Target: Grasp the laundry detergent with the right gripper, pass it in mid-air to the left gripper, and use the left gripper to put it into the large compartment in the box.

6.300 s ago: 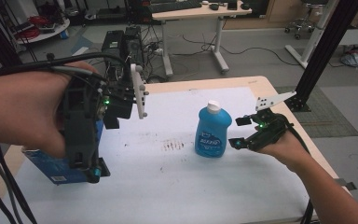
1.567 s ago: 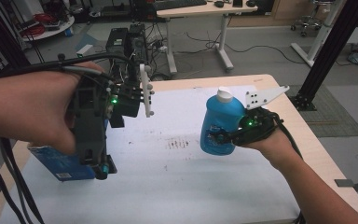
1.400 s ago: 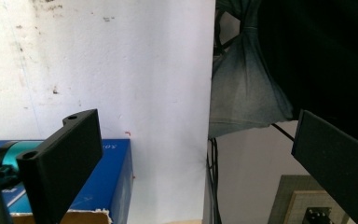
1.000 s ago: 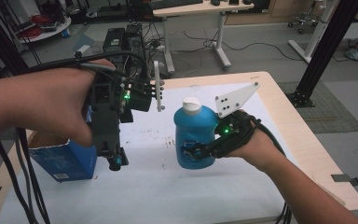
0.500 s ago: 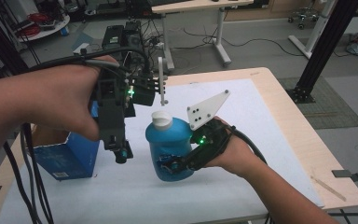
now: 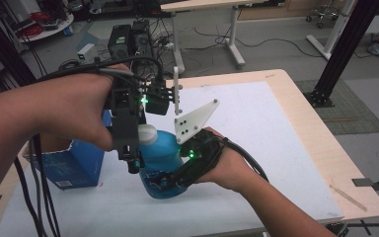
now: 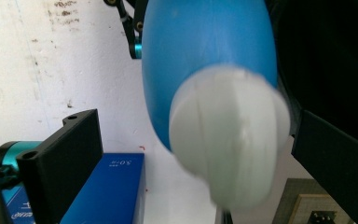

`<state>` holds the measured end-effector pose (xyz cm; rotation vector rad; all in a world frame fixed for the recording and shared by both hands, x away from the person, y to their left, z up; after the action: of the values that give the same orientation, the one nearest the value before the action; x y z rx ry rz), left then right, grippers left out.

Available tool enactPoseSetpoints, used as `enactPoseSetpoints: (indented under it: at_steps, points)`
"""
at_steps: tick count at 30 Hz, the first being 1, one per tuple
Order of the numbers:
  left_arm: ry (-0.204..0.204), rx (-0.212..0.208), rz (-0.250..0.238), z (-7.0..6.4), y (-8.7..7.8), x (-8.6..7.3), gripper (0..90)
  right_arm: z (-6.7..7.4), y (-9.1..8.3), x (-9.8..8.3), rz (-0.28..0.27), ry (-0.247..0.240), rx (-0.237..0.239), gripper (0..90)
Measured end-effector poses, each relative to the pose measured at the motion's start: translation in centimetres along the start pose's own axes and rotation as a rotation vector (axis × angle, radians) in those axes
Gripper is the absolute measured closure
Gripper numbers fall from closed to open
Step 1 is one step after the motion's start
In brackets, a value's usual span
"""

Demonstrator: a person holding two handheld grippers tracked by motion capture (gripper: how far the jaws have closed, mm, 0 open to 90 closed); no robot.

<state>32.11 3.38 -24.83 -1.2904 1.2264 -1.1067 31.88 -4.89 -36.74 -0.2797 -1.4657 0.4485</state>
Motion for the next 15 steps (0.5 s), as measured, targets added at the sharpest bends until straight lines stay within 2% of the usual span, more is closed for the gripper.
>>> enactPoseSetpoints:
  at_steps: [6,15]
  points:
    - [0.001,0.001,0.006,-0.1,0.4,0.1,1.8,-0.1,0.7,0.8,-0.015,0.008,0.008,45.8]
    - [-0.008,0.029,0.025,-0.2,0.9,0.0,1.8,-0.1,1.3,1.5,-0.030,0.008,0.017,45.8]
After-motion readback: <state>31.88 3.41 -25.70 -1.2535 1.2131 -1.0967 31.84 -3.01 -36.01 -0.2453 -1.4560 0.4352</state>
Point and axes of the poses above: each handheld gripper's, and its own axes: y roughly forward along the jaws, x roughly out of its top, z roughly to its left, the point moved 5 cm from there along y, roughly forward along the jaws
